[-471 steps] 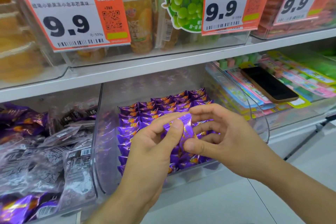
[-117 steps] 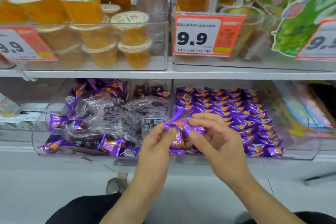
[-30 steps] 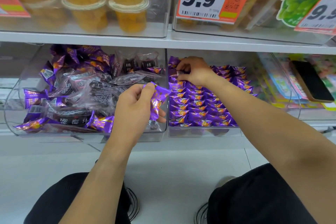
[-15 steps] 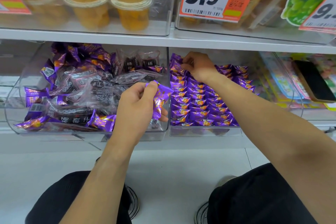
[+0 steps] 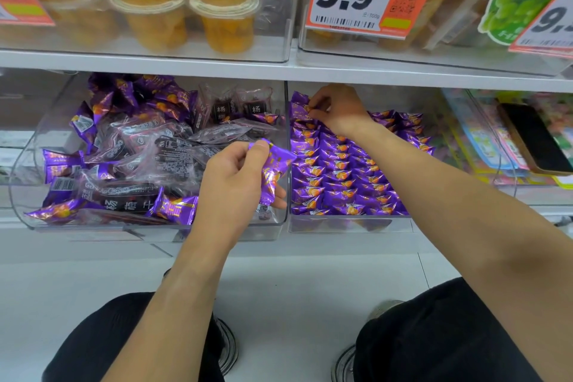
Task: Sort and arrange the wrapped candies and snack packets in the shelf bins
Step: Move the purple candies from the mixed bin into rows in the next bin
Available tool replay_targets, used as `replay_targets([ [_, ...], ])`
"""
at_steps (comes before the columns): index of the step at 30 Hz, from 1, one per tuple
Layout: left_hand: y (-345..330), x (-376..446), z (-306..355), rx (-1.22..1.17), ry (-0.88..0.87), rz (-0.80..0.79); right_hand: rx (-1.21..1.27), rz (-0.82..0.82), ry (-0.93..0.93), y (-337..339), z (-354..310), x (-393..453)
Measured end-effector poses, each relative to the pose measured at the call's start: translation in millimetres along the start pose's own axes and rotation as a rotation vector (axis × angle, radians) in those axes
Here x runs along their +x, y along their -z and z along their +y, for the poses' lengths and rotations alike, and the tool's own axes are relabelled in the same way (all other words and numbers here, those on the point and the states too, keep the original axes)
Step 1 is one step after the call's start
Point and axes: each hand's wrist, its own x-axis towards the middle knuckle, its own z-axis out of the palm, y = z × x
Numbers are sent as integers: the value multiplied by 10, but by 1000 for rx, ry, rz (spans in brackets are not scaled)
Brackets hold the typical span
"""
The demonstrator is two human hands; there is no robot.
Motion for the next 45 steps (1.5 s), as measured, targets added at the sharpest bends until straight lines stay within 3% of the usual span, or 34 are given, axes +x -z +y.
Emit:
replay_targets([
  [5, -15, 22, -32, -58, -6, 18, -24, 41, -9, 63, -17, -66],
  [8, 1, 44, -39, -88, -59, 124, 0, 99, -12, 183, -147, -226],
  [12, 34, 44, 2, -195, -99, 239, 293, 59, 4, 414, -607, -818],
  [16, -45, -9, 37, -368, -119, 195, 670, -73, 103, 503, -1089, -1407],
  [20, -121, -96, 43, -532, -71, 81, 729, -6, 119, 447, -1257, -1553],
  [24, -171, -127, 16, -491, -120, 101, 778, 41, 131, 451, -1232, -1617],
  [27, -188, -159, 25, -407, -180, 103, 728, 91, 157, 452, -1218, -1683],
  [31, -176, -146, -24, -91, -291, 68, 685, 174, 152, 465, -1143, -1708],
  [36, -124, -57, -165, 223, -169, 44, 426, 207, 54, 576, -682, -1406],
  [40, -150, -37, -206, 317, -152, -11, 103, 63, -32, 466, -283, -783],
  [45, -154, -2, -208, 347, -192, 35, -13, -154, -6, 125, -197, -290],
])
